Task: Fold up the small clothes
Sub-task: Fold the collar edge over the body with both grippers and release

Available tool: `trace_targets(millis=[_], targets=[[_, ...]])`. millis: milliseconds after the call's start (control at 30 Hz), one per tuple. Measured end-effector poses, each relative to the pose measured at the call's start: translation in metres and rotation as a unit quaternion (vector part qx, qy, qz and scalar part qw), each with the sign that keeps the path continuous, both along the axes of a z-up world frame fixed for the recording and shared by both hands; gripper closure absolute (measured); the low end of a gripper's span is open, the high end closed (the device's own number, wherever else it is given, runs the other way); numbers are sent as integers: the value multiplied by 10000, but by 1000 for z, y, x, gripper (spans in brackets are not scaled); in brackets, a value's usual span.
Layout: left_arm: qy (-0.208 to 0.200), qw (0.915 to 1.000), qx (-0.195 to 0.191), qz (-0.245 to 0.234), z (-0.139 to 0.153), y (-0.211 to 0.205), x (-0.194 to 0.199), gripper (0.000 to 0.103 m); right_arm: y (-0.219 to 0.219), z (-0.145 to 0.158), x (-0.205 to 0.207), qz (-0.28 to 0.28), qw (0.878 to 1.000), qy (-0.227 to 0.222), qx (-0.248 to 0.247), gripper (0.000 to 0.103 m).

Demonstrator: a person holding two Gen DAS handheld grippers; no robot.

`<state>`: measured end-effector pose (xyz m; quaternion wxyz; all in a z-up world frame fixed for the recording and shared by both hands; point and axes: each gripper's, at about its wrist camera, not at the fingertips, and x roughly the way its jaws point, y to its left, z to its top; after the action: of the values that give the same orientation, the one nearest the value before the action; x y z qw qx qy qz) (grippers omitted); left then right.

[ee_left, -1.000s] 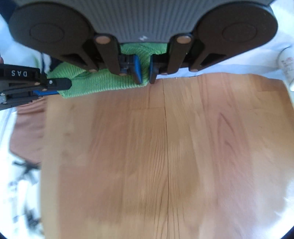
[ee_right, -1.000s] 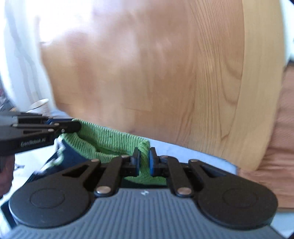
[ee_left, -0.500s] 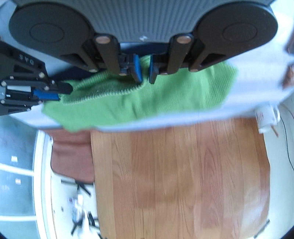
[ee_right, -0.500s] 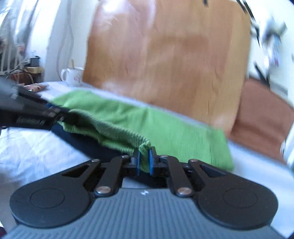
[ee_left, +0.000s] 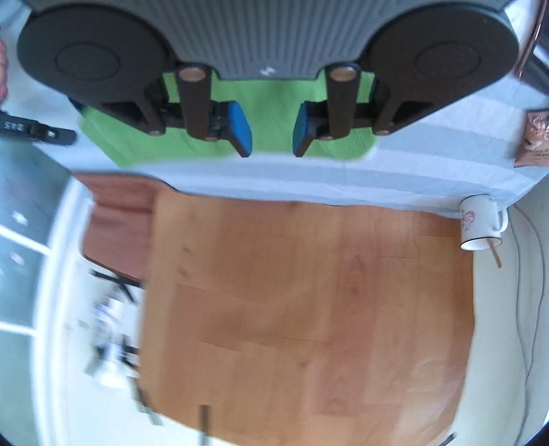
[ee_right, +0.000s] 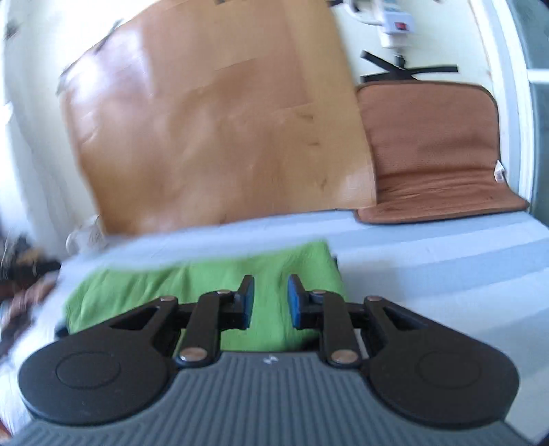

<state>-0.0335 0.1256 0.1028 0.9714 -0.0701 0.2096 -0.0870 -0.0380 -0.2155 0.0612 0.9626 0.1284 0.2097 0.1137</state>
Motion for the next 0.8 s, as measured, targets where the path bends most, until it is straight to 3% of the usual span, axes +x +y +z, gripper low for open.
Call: trace_targets(millis=[167, 267, 300, 367, 400, 567, 633, 800], targets=[[387, 9992, -81, 27, -18, -24, 71, 87, 53, -5, 81, 660, 9950, 527, 532, 78], [813, 9966, 0, -88, -45, -47, 96, 89, 80, -27, 106, 876, 9914, 937, 248, 79], [922, 9957, 98, -76, -54, -53, 100, 89, 82, -35, 109, 794, 9910, 1078, 53, 84], [1048, 9938, 381, -8, -71, -59, 101, 89, 66, -46, 103, 676, 9911, 1147, 13, 100], [985, 9939, 502, -21, -77, -61, 98, 88, 54, -49, 95, 558, 9917, 1153, 60, 102], [548, 9928, 1066, -36, -87, -72, 82, 87, -3, -59, 53, 162, 9895, 1086, 937, 103], [544, 9924, 1107, -14, -86, -75, 84, 87, -13, -64, 45, 102, 9863, 1071, 1251, 103], [540, 9929, 1063, -3, -83, -74, 83, 87, -5, -62, 41, 27, 9864, 1033, 1277, 103]])
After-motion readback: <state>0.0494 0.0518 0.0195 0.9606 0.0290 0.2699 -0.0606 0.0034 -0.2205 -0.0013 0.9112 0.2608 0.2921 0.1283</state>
